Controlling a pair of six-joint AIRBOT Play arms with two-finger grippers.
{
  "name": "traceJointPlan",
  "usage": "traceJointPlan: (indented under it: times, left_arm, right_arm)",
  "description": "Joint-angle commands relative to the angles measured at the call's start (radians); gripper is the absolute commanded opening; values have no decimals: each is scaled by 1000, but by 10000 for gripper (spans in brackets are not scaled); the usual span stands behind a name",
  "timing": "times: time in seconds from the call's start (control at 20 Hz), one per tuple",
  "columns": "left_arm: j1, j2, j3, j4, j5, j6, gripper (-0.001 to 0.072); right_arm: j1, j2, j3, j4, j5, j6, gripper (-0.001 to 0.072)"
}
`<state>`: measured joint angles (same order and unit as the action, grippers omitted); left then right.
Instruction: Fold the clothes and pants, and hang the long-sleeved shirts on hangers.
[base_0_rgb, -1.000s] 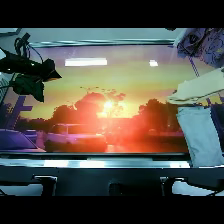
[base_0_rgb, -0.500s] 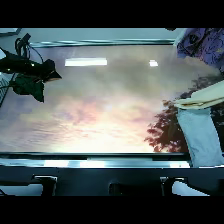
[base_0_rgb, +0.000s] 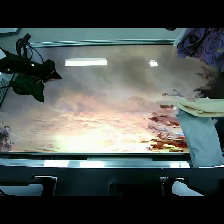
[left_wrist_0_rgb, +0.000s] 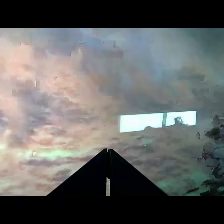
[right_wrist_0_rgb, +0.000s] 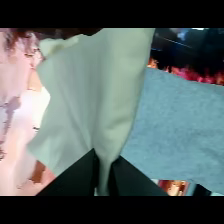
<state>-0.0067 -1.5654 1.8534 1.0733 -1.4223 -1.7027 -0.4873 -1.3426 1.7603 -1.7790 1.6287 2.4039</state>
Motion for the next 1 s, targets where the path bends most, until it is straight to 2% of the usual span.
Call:
traceJointPlan:
  times: [0.0,0.2,0.5,0.65,0.95]
  left_arm:
    - [0,0,0,0,0,0,17]
    - [0,0,0,0,-1,0,17]
    - [0,0,0,0,-3,0,17]
    - [0,0,0,0,-3,0,17]
    - [0,0,0,0,-4,0,17]
  right_arm:
    - [-1,9,-64,-92,96,-61,28]
    - [-1,63,-228,-137,91,-70,29]
    - [-1,180,-555,-232,-22,-55,29]
    - [-1,216,-677,-250,-35,-54,30]
    - [-1,234,-790,-294,-49,-55,30]
